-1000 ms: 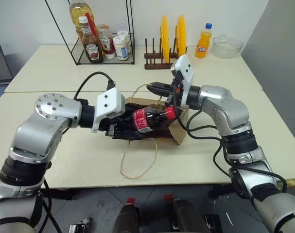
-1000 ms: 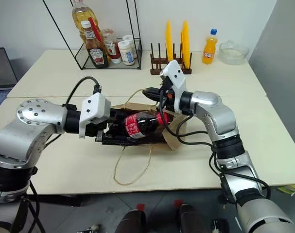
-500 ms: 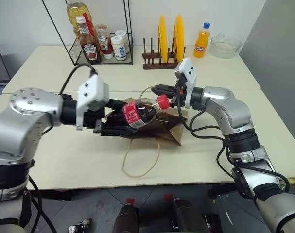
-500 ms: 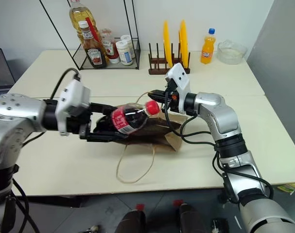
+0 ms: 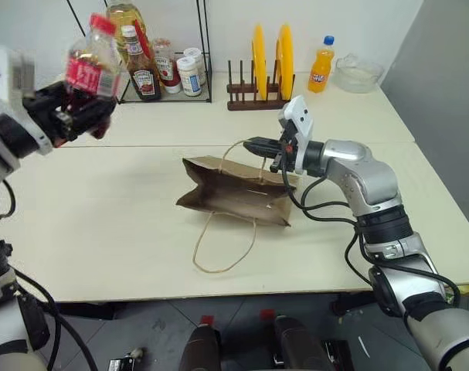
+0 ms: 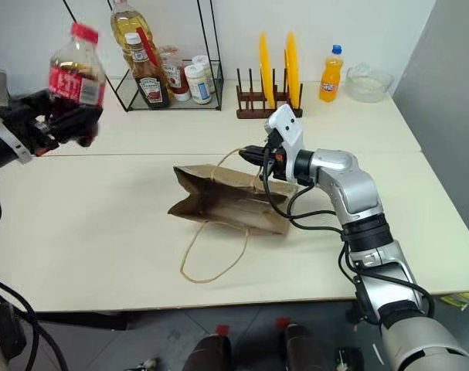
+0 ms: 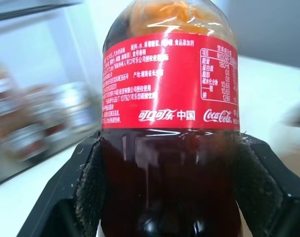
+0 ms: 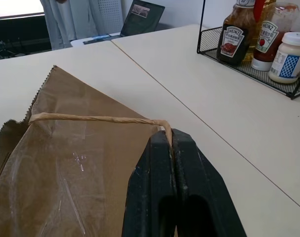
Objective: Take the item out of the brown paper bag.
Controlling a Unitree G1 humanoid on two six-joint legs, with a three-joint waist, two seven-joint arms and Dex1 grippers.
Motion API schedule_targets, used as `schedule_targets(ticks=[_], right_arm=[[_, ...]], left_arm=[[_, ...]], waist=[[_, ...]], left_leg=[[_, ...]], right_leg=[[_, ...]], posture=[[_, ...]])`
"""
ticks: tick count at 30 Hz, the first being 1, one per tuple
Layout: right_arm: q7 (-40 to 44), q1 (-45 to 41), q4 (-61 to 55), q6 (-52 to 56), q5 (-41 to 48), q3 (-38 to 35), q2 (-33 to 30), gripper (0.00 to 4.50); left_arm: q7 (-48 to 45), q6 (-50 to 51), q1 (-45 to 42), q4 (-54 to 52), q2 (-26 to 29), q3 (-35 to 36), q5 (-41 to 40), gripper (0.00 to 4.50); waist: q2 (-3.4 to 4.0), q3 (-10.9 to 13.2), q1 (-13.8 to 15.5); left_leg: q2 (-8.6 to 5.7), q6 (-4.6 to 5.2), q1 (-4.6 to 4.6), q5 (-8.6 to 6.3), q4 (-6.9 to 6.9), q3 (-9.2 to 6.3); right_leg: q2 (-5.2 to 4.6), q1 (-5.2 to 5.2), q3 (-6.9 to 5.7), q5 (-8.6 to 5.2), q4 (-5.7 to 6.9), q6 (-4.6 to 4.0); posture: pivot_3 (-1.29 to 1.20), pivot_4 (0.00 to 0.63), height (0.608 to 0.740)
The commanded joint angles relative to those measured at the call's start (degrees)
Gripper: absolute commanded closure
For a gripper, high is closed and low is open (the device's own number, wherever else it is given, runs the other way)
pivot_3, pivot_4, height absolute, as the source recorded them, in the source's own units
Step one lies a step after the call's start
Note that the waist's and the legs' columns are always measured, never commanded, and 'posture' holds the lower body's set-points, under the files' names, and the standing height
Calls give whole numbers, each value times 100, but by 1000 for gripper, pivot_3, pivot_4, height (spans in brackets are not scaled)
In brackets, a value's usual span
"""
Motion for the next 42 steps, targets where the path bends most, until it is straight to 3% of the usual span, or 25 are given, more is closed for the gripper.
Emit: schedule_targets(ticks=[1, 10, 21, 24, 25, 30, 35, 40, 42], right_arm=[[68, -14, -316, -12, 90, -65, -13, 4500], [-5, 65, -436, 53, 88, -52, 66, 4500], [-100, 224, -756, 273, 91, -109, -23, 4500], [-119, 223, -780, 304, 87, -113, -50, 4500], [-124, 219, -784, 314, 91, -117, -57, 4500], [-120, 225, -803, 324, 100, -136, -98, 4500], [-93, 139, -678, 270, 80, -160, -133, 4500], [-54, -382, 105, -143, -66, -234, -187, 4500], [-57, -829, 954, -623, -324, -175, -227, 4500]], left_arm=[[-141, -424, 628, 306, 403, -988, 959, 1347], [-62, -2034, -391, 2748, 493, -2628, 2736, 1347], [-362, -3032, -1030, 4551, -116, -2830, 3026, 1347], [-451, -3105, -1140, 4757, -251, -2758, 2963, 368], [-516, -3090, -1158, 4714, -247, -2722, 2931, 43], [-919, -2702, -1103, 3866, 25, -2430, 2692, 43], [-1428, -1766, -954, 2254, 588, -1802, 2097, 43], [-1944, -819, -247, 450, 662, -806, 852, 43], [-2103, -487, 574, -638, 450, -372, 230, 43]], waist=[[0, 0, -5], [-36, 11, 97], [-38, 9, 121], [-37, 9, 124], [-37, 9, 125], [-38, 9, 126], [-39, 9, 95], [-34, 12, 20], [-31, 13, -21]], left_leg=[[-4, 0, 0, 0, 0, 0], [4, 0, -17, 0, 3, -17], [0, 0, -14, 0, 5, -2], [-1, 1, -10, 0, 6, -4], [-1, 1, -11, 0, 7, -3], [-3, 0, -17, 1, 8, -4], [3, 0, -17, 1, 5, -5], [2, 0, -9, 1, 4, 1], [2, 0, -9, 1, 5, 4]], right_leg=[[0, 0, 1, 0, -2, 0], [8, -16, -17, 1, 1, -2], [1, -20, -17, 1, 15, -2], [2, -18, -19, 1, 20, -2], [2, -18, -20, 1, 19, -2], [2, -17, -19, 2, 13, -2], [2, -20, -16, 1, 11, -2], [2, -17, -14, 1, 14, -1], [2, -17, -11, 1, 15, -1]], posture=[[0, 150, 740], [0, 150, 740], [0, 150, 740], [0, 150, 740], [0, 150, 740], [0, 150, 740], [0, 150, 740], [0, 150, 740], [0, 150, 740]])
